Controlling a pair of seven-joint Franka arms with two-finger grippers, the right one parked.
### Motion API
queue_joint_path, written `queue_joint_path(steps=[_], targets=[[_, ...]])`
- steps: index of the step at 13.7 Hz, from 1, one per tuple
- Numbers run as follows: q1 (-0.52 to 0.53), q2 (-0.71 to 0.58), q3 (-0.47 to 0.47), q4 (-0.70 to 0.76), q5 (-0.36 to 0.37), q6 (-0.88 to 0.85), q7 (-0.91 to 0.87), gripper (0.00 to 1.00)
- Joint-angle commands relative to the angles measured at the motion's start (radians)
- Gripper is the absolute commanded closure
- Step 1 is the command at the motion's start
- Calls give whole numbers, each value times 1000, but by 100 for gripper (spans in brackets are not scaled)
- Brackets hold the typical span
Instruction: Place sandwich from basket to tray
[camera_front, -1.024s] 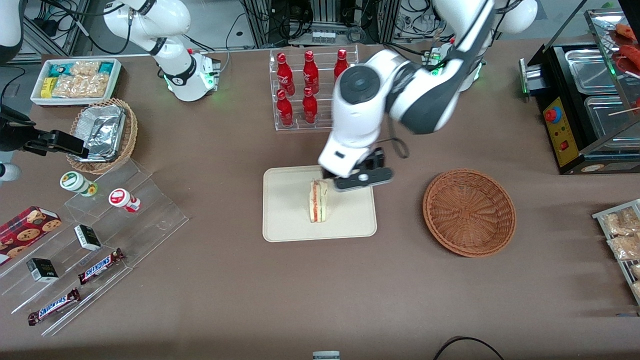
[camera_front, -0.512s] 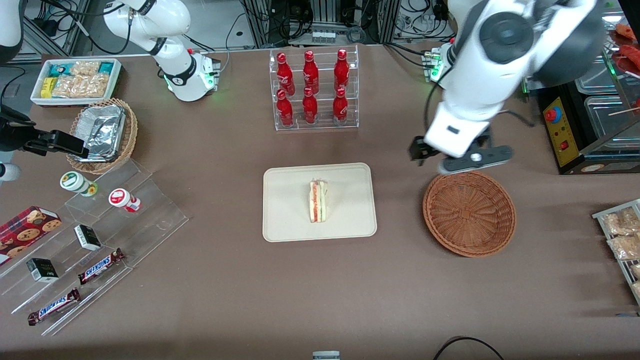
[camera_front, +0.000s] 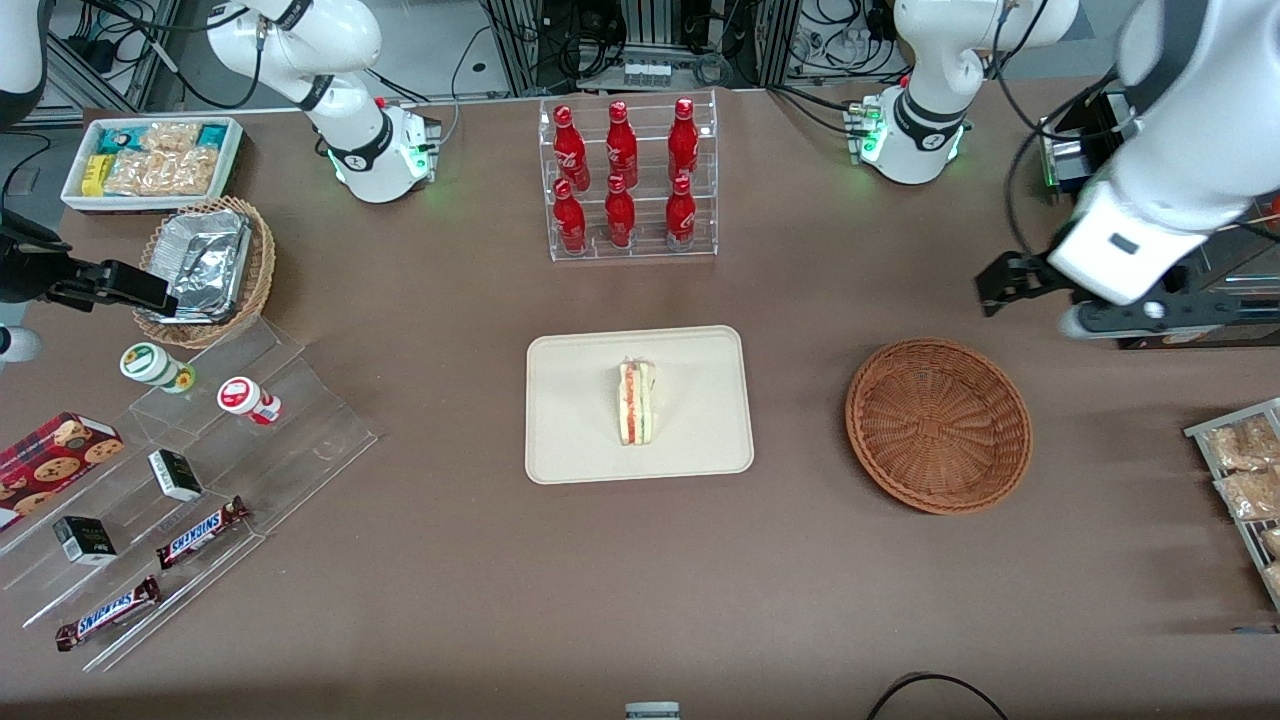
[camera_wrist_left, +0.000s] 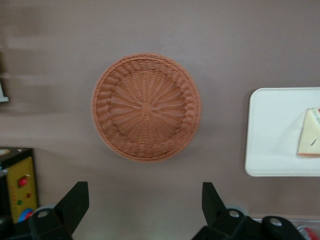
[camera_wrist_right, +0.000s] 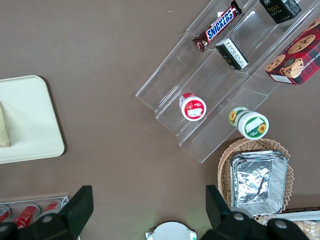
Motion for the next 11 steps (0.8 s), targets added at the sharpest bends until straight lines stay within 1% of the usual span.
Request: queue_joint_path(steps=[1, 2, 3, 6, 11], targets=[[42, -66, -2, -59, -19, -7, 87, 0], [35, -77, 29, -67, -18, -6, 98, 0], [33, -82, 35, -75, -18, -6, 113, 0], [39, -83, 37, -67, -13, 2, 130, 0], [42, -42, 38, 5, -8, -12, 130, 0]])
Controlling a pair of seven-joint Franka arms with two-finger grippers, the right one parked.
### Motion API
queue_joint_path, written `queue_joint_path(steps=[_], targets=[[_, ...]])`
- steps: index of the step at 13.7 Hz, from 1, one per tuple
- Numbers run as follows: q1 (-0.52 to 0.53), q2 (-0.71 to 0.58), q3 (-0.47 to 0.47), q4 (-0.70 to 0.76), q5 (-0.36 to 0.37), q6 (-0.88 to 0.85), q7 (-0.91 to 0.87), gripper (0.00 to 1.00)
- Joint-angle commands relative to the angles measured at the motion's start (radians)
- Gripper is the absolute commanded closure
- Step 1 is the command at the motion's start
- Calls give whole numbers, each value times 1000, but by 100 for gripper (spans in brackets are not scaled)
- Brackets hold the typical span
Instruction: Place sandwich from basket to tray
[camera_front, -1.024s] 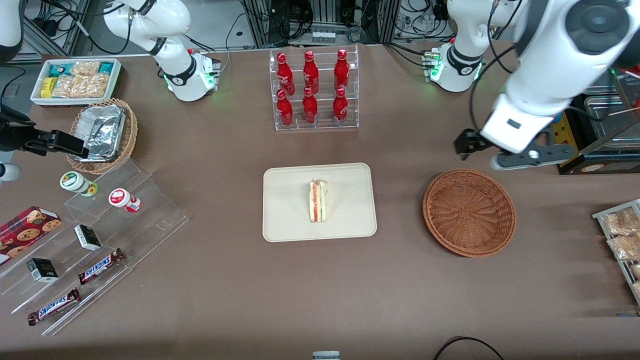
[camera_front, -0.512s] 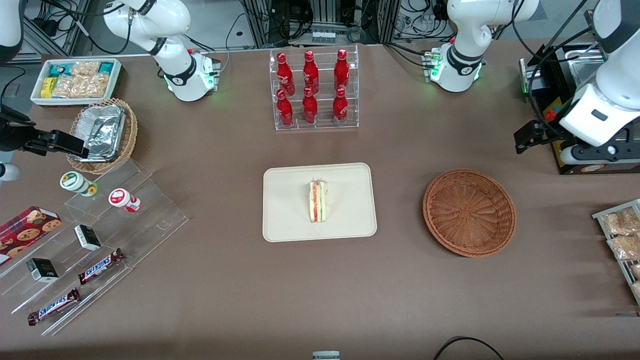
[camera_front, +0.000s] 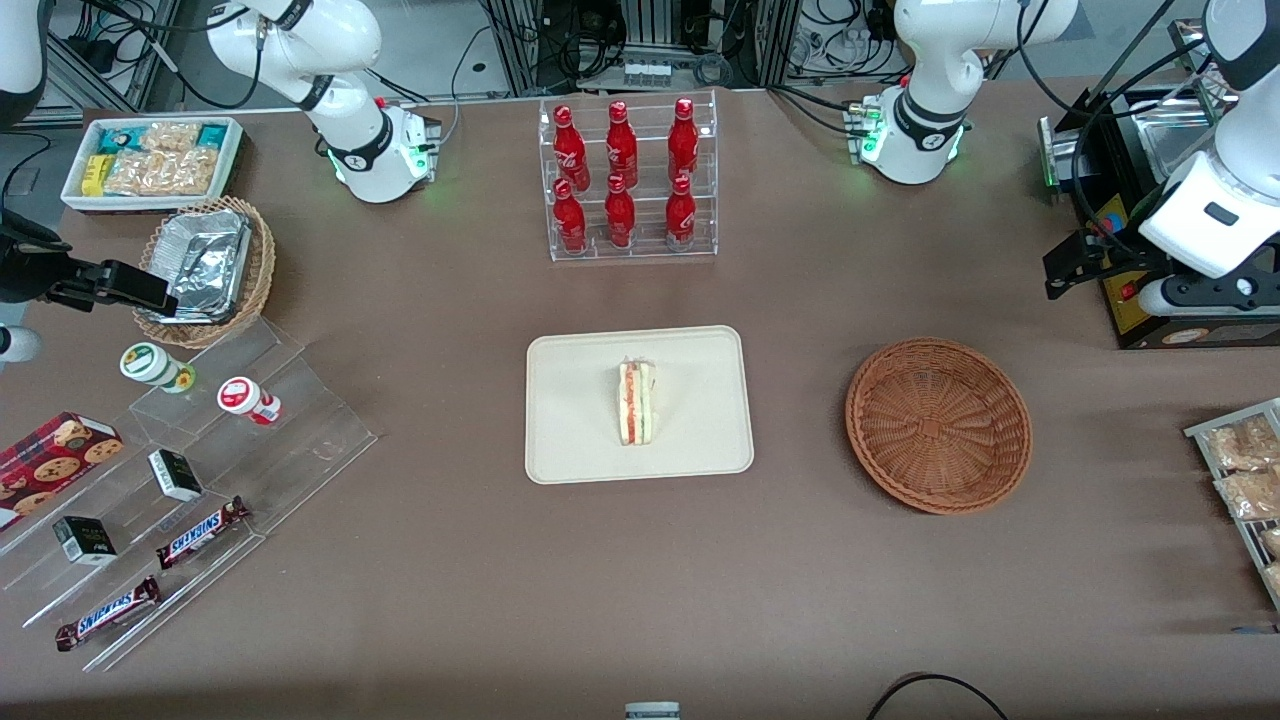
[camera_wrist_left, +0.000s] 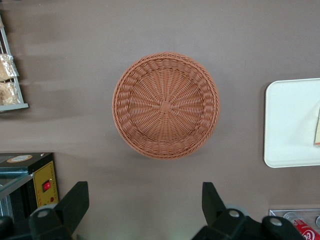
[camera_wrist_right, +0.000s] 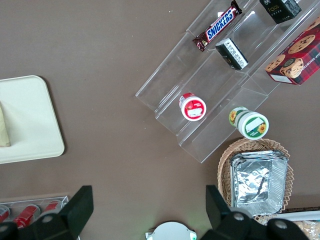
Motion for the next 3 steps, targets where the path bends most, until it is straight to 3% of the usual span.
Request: queue_joint_path(steps=[1, 3], targets=[[6, 10, 1, 42, -7, -25, 21, 0], [6, 9, 2, 45, -1, -31, 18, 0]])
